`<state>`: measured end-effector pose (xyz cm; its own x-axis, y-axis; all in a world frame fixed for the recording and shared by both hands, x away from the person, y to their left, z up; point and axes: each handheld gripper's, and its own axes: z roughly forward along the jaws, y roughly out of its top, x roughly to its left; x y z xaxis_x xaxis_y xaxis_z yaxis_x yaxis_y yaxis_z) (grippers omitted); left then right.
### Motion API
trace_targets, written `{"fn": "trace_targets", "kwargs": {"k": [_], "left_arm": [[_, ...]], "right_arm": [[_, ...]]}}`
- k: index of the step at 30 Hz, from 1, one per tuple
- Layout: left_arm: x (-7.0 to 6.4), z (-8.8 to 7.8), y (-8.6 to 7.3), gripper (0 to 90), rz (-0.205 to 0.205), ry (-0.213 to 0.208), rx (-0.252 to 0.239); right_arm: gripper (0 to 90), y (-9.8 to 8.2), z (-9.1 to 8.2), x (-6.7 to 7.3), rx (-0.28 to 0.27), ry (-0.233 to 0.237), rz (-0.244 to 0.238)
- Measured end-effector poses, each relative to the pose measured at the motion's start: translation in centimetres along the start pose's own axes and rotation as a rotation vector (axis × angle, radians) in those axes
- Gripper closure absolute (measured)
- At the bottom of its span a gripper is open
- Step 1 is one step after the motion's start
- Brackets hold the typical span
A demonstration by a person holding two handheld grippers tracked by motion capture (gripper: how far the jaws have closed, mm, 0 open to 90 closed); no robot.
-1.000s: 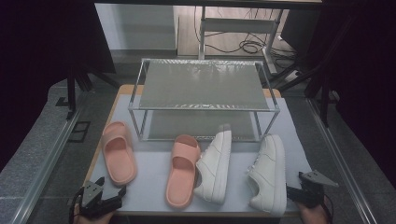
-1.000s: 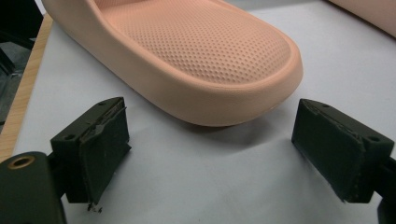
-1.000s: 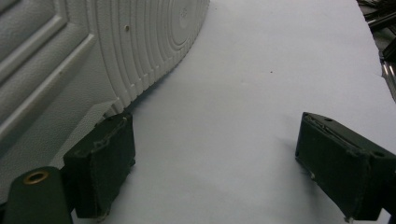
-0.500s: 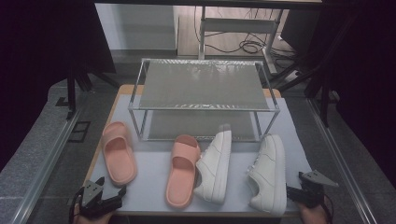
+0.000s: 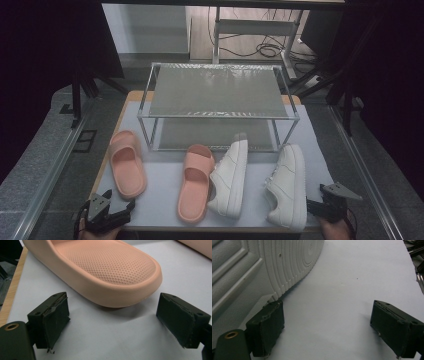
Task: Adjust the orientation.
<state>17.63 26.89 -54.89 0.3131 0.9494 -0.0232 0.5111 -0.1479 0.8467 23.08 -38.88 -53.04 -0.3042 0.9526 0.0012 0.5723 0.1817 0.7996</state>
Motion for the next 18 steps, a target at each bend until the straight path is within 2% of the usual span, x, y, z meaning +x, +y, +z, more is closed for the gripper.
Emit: {"fn": "trace_targets", "kwargs": {"k": [6,10,14,18], "left_arm": [[0.0,0.0,0.1,11.8,-0.004,0.002,0.003],[-0.2,-0.1,0.5,13.5,-0.007,0.012,0.028],[-0.2,-0.3,0.8,17.4,-0.022,-0.019,0.028],[-0.4,-0.7,1.2,17.5,-0.019,-0.028,0.021]], "right_arm": [[12.1,0.0,0.0,0.0,0.0,0.0,0.0],[12.1,0.0,0.0,0.0,0.0,0.0,0.0],[12.1,0.0,0.0,0.0,-0.001,0.0,0.0],[12.1,0.0,0.0,0.0,-0.001,-0.001,0.001]]}}
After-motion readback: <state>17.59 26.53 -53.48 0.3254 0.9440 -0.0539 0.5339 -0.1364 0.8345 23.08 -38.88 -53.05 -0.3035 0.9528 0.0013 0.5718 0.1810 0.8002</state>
